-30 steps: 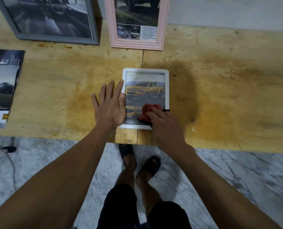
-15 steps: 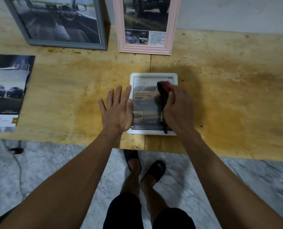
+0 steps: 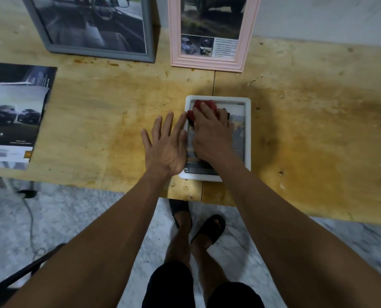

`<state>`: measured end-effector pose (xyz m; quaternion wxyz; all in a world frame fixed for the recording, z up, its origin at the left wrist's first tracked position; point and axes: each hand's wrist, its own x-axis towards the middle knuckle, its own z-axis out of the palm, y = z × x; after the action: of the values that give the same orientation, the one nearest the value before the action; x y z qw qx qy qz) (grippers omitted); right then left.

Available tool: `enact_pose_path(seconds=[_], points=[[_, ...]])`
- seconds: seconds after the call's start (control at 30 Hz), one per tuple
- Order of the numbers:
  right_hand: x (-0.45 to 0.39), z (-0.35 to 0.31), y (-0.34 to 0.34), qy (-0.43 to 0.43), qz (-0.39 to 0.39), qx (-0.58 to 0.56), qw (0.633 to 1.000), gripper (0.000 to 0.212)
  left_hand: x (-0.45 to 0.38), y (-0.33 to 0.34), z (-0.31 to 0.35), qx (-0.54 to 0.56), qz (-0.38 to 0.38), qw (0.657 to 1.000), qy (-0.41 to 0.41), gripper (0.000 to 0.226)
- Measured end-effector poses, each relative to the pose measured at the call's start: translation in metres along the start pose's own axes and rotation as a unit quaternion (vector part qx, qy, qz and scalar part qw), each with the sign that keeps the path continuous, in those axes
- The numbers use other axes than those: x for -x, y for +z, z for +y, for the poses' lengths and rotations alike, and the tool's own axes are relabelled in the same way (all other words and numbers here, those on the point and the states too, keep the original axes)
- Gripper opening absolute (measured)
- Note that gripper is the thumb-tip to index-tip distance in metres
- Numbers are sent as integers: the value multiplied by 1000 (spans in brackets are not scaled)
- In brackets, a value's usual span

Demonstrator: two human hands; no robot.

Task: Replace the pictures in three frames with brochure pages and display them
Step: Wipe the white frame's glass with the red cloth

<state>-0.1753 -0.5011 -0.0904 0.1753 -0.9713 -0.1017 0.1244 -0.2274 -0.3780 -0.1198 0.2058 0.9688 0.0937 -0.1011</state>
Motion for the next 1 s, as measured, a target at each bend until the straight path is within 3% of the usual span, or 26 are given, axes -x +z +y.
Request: enact_pose_path(seconds=[0.17,0.27,0.43,0.67,0.87,1.0], points=[[23,-6,3,-41,6,3,999,48,0,1,1,-8,0,1000,-5,51],[43,15,-1,-85,31,82,993,47,1,0,1,-8,4,1000,-2,51],[45,50,-22,4,37,155,987,51,1,0,1,-3,5,1000,2,52],[79,29,-5,73,19,65,995,52,0,-1,0,3,-12,1000,1,52],[79,-15,8,-9,-22,-65,998,39,-5,-4,-3,21,-32,999,3,50],[100,-8,9,-43,28,-7,999,33,-5,-4,-3,20,-25,999,7,51]])
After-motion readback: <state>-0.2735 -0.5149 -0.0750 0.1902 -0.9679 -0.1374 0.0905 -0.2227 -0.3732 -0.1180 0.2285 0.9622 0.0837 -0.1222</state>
